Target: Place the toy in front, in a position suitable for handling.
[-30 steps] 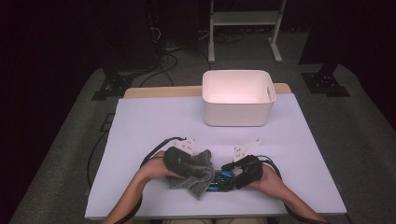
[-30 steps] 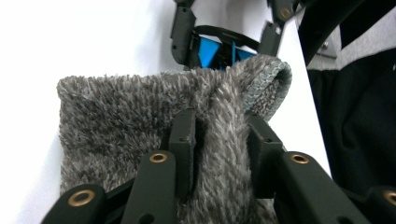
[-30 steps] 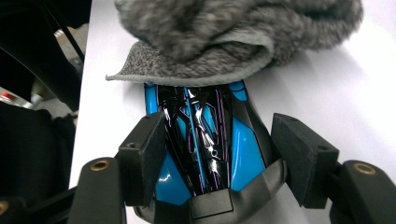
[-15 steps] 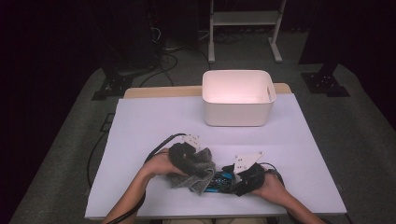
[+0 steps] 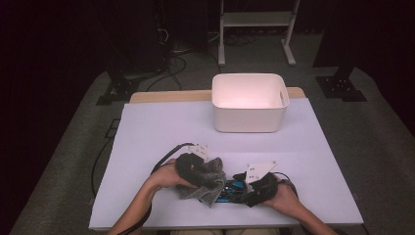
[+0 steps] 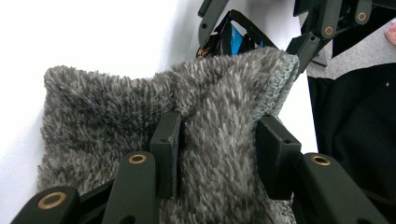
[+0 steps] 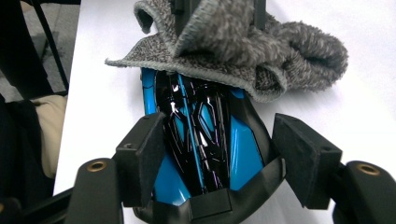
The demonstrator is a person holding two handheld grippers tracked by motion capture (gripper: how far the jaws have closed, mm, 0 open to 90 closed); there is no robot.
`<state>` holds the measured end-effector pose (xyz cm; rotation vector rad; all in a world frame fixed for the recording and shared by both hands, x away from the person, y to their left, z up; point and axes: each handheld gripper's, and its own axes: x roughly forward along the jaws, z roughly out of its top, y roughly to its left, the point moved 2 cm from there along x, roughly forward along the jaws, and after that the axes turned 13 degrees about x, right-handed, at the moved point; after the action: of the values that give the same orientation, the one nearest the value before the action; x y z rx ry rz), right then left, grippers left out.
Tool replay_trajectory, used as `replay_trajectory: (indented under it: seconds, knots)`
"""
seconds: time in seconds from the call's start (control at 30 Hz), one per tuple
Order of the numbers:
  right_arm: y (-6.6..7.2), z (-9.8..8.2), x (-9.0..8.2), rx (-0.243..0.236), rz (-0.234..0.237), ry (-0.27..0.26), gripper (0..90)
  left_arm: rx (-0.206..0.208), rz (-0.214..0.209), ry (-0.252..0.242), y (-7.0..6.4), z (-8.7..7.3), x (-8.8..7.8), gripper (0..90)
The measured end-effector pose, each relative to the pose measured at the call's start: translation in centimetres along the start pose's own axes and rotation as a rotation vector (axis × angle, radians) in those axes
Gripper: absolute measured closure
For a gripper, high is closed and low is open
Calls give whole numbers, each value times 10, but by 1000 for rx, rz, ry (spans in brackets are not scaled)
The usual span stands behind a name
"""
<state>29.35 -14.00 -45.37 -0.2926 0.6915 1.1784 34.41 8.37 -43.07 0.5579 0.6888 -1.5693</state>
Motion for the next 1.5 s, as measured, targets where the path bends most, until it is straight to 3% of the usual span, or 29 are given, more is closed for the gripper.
replay_trajectory:
  seconds: [0.37, 0.43, 0.47, 0.63, 0.93, 1.1, 1.13, 1.2, 1.4, 1.5]
  knots:
    - [-6, 6, -1, 72, 80, 27, 276, 58, 41, 5, -12, 3, -4, 572]
    - [-9, 7, 1, 72, 73, 61, 261, 69, 37, 0, -15, 4, -6, 580]
    - [-11, 7, 4, 84, 94, 84, 248, 75, 38, 3, -16, 5, -7, 579]
    - [-11, 8, 9, 91, 137, 110, 252, 96, 44, -4, -22, 7, -9, 580]
    - [2, 15, 22, 65, 214, 164, 330, 131, -9, -28, -34, 11, -17, 591]
    - [11, 14, 30, 49, 243, 199, 461, 144, -35, -41, -39, 12, -19, 626]
    - [13, 12, 30, 39, 273, 210, 523, 150, -44, -43, -41, 13, -19, 657]
    - [14, 11, 30, 32, 292, 217, 549, 159, -58, -45, -44, 13, -19, 670]
    - [19, 9, 28, -5, 270, 189, 556, 187, -35, -21, -47, 16, -21, 717]
    - [19, 11, 28, -31, 228, 179, 557, 192, -14, -17, -45, 19, -23, 719]
